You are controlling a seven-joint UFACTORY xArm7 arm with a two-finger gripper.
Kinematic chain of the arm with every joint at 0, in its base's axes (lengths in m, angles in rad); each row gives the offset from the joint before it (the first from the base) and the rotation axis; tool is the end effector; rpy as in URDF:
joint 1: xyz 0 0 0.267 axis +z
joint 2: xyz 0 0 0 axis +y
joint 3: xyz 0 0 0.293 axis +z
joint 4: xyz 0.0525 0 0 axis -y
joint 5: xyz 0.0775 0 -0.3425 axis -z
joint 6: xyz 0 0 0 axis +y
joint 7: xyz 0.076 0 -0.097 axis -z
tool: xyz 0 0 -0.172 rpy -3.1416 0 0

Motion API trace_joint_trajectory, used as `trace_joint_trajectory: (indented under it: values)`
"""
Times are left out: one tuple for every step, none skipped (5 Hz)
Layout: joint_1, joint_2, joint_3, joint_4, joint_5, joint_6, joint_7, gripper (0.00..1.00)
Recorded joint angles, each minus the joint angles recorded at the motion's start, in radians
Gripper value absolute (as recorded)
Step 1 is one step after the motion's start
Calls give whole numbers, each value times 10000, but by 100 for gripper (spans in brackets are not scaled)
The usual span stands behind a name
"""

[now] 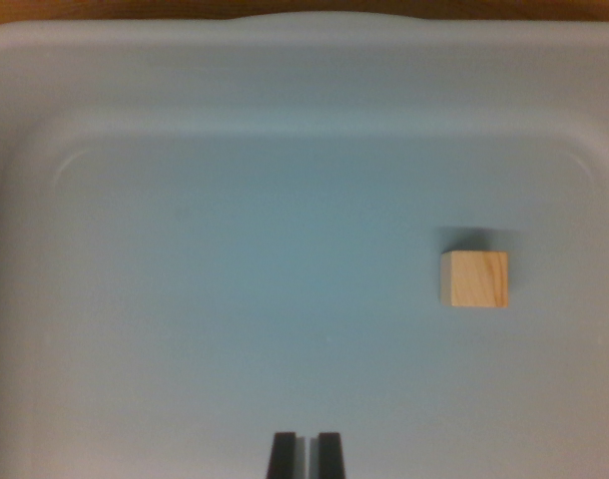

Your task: Push wooden cube

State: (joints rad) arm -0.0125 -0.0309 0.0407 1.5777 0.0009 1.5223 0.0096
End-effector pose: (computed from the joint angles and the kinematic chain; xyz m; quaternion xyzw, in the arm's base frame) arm 0.4815 0.0140 0.3904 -0.9990 -0.0093 -0.0431 0.0006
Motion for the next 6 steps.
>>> trace_joint_trajectory:
  values:
    - [-36,93,-39,-151,14,-216,-83,0]
    - [-36,93,-39,-151,14,-216,-83,0]
    - [-79,208,-87,-338,32,-483,-184,0]
    - [-79,208,-87,-338,32,-483,-184,0]
    - [-130,341,-142,-553,52,-791,-302,0]
    - [-130,341,-142,-553,52,-791,-302,0]
